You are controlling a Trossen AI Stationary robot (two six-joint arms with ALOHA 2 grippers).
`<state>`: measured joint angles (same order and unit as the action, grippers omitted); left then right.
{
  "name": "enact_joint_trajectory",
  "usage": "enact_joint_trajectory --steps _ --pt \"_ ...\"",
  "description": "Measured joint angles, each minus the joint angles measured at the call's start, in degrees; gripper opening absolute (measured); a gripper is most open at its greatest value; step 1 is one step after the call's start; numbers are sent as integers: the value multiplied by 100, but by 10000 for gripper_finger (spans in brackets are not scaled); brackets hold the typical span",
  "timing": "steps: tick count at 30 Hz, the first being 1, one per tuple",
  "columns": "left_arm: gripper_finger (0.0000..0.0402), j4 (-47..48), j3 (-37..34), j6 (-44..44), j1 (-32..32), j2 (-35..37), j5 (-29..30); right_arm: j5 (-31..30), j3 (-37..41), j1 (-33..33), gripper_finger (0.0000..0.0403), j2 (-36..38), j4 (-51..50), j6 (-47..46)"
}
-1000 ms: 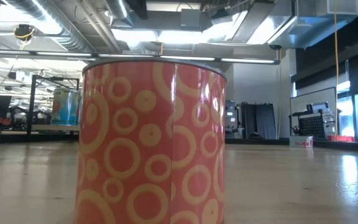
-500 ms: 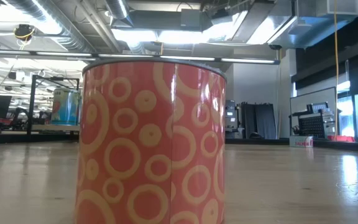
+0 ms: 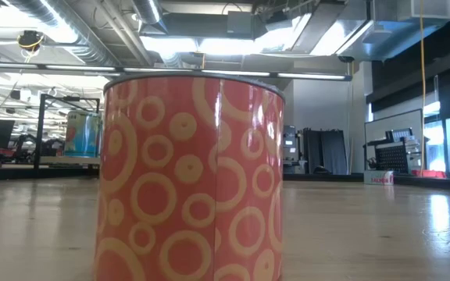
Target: Pick and place cans onto a shelf
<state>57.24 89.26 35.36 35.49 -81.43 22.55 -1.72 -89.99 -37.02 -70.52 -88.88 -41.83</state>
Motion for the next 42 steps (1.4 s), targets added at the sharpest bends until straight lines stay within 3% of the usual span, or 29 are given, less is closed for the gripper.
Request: enact_joint_trajectory --steps 9,17,22,29,33,37,42 --pt "30 -966 -510 -1092 92 -6 -695 -19 676 0 88 -203 874 150" --pt "30 -2648 -1638 -1799 49 -9 -678 -210 744 2 88 -372 994 37" --pt "23 -3392 -2131 -1605 42 -9 -432 -290 744 4 88 -407 992 167" --pt "3 -3421 -2191 -1366 41 -9 -313 -285 744 4 78 -405 990 175" --pt "1 -3390 -2191 -607 0 -10 -314 -283 744 4 64 -405 989 153" --pt "12 -3178 -2191 320 -94 -29 -422 -279 744 4 58 -405 988 -14" --pt "41 -2915 -2192 655 -213 -193 -665 -277 744 4 57 -405 990 -179"
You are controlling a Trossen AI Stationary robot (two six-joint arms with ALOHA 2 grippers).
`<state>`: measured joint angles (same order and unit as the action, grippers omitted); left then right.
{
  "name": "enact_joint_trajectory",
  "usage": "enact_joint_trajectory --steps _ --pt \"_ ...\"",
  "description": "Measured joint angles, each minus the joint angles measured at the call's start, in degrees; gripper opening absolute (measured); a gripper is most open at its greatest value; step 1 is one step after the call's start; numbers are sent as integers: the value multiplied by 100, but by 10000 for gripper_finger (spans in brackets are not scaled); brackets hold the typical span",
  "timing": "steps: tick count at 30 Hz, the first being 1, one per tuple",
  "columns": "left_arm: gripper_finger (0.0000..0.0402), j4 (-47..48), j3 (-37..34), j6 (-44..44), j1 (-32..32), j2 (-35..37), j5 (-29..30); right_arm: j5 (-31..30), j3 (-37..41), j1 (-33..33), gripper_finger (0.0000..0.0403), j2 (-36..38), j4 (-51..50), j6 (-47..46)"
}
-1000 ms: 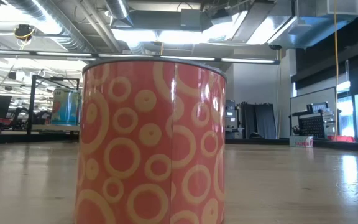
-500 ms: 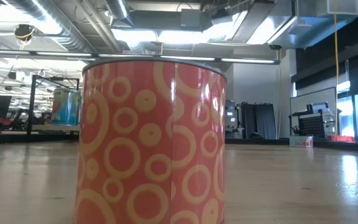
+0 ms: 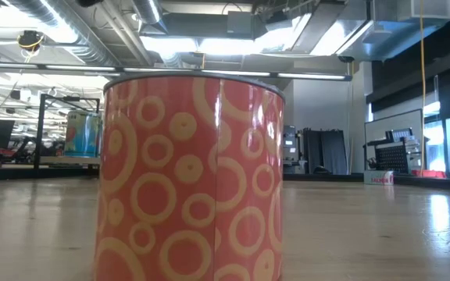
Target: Pick and place cans onto a shelf
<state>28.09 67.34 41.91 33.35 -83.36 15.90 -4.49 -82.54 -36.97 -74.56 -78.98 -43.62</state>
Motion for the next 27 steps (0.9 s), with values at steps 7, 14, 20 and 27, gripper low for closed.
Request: enact_joint_trajectory --steps 7,14,20,27 --pt "65 -321 1 -19 -88 -564 -192 -2 0 0 57 2 10 -118" --pt "66 -1340 1 -173 -52 -1322 -256 -140 0 0 57 2 59 -132" --pt "66 -2078 1 -156 46 -1836 -298 -197 0 0 57 2 140 -113" --pt "61 -2102 1 -352 176 -2179 -16 -201 0 0 57 4 184 -111"
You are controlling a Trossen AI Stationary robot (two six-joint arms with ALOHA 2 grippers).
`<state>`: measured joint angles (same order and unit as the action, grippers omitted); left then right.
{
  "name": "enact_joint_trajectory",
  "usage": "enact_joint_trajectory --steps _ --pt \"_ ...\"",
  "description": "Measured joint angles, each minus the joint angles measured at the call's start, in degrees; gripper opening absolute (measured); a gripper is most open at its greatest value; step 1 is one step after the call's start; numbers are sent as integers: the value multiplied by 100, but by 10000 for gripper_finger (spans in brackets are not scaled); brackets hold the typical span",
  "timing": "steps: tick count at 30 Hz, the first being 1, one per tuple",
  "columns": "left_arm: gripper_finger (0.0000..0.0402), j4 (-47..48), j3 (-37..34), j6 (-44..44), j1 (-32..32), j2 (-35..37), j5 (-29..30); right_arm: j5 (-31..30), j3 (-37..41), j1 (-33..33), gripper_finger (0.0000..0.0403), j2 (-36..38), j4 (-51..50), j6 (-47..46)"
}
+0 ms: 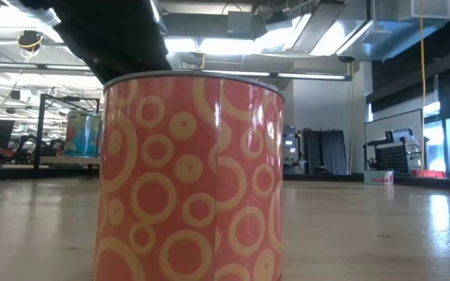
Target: Pick and place cans onto a shelf
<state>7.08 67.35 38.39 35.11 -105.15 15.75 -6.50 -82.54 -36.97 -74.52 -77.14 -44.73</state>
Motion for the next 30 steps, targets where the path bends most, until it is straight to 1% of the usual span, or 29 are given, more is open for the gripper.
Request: enact_joint_trajectory --steps 9,18,22,30 --pt "60 167 0 -6 -11 -36 472 -7 0 0 57 0 162 18" --pt "60 118 0 343 -33 -162 313 -7 0 -1 57 0 162 39" --pt "60 29 6 350 -33 -288 175 -5 0 0 57 0 163 39" --pt "60 14 11 324 -49 -312 169 -4 0 0 57 0 163 39"
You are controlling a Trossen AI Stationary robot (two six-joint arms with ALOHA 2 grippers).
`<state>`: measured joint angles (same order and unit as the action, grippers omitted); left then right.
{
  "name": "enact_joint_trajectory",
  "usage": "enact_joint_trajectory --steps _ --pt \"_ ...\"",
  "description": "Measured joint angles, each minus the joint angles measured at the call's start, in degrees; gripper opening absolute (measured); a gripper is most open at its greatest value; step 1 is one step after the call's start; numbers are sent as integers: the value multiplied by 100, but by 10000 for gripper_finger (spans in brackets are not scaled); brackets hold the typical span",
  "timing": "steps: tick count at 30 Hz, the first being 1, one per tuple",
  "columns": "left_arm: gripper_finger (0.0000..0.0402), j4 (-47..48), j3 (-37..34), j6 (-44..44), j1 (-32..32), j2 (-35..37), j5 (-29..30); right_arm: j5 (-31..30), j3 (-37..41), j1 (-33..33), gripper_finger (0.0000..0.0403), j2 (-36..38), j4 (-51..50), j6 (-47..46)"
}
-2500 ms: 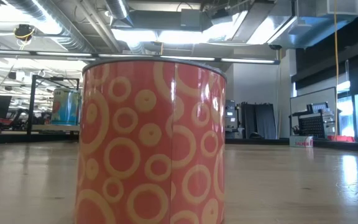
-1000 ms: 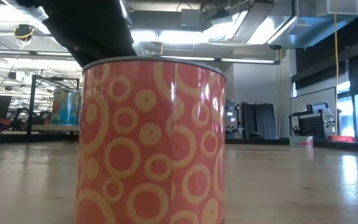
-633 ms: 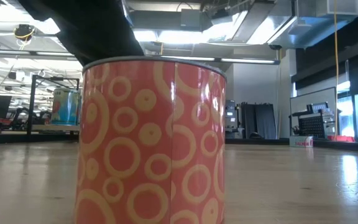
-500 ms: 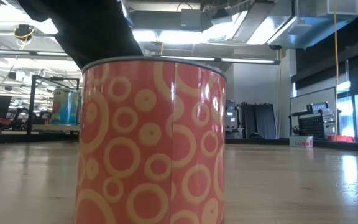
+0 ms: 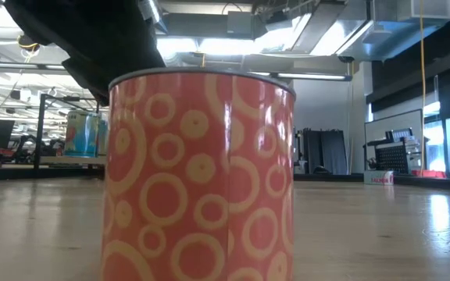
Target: Pick and place cans onto a shelf
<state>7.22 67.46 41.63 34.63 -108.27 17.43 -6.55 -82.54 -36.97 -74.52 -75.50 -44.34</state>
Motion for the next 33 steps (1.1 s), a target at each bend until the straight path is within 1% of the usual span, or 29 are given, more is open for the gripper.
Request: enact_joint_trajectory --steps 7,14,19,22,26,33 --pt "60 -280 -4 23 -50 -13 -207 2 0 -2 57 0 0 -3" --pt "60 -300 -7 30 -50 -13 -223 4 0 -1 57 0 0 -2" --pt "60 -423 -7 238 -95 -13 -506 4 0 0 57 0 0 -2" --pt "60 -345 -7 280 -126 -13 -508 4 0 -1 57 0 0 30" --pt "60 -234 -9 109 -143 -11 -409 4 0 -1 57 0 0 118" --pt "60 -236 -7 309 -179 -9 -496 4 0 0 57 0 0 121"
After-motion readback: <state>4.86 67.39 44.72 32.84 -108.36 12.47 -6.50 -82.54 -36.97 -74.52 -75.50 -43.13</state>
